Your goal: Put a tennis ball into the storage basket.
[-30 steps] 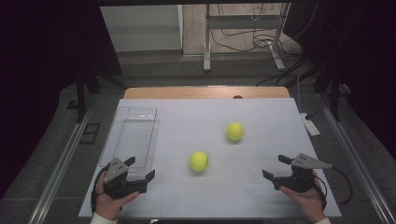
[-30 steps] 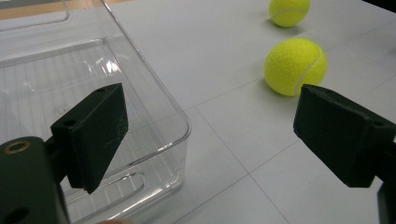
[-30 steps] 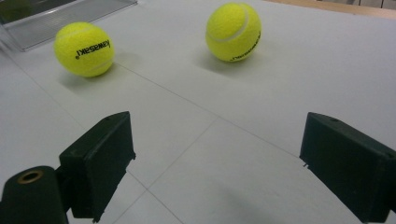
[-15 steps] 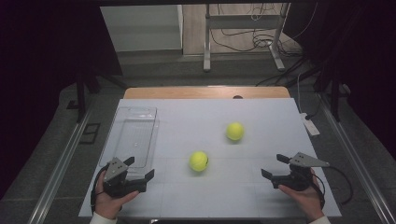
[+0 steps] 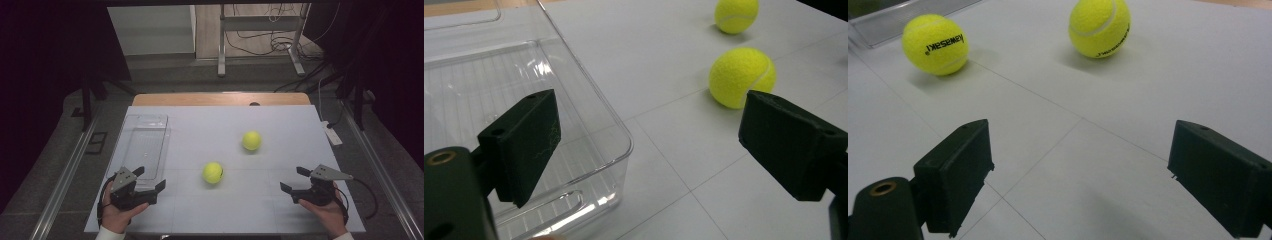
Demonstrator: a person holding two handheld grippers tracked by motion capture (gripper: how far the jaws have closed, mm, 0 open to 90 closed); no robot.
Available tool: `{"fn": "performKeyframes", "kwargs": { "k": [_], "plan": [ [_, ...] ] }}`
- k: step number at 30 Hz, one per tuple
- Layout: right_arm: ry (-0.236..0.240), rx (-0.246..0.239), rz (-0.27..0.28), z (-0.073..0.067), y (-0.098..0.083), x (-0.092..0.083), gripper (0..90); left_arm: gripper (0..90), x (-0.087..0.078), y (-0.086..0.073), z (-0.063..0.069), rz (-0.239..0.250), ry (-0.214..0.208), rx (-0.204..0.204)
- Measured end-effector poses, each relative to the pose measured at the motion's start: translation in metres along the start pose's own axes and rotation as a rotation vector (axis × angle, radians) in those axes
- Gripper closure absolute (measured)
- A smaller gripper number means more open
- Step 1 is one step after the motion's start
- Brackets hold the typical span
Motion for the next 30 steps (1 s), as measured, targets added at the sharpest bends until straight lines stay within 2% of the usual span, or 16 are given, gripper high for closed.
{"fn": "performKeyframes", "kwargs": {
  "k": [3,7,19,30],
  "plan": [
    [0.0,-0.016,-0.005,-0.002,-0.001,-0.001,10.6,10.7,-0.001,0.003,0.001,0.005,-0.002,-0.004],
    [0.002,-0.017,0.007,-0.003,0.0,-0.003,10.7,10.7,-0.002,0.008,0.001,0.004,-0.003,-0.018],
    [0.009,-0.02,0.012,-0.005,0.001,-0.003,10.8,11.1,-0.002,0.014,0.004,-0.01,-0.02,-0.022],
    [0.0,-0.022,0.011,-0.005,0.0,-0.006,10.8,11.1,0.003,0.025,0.009,-0.014,-0.053,0.006]
  ]
}}
Point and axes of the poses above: each handheld gripper's, and its own axes: x roughly forward along the jaws, y roughly out of its top, z roughly to its right, the point moved 9 cm from there along x, roughly forward along the jaws, and after that the axes turned 12 degrees about x, right-handed, at the moved point
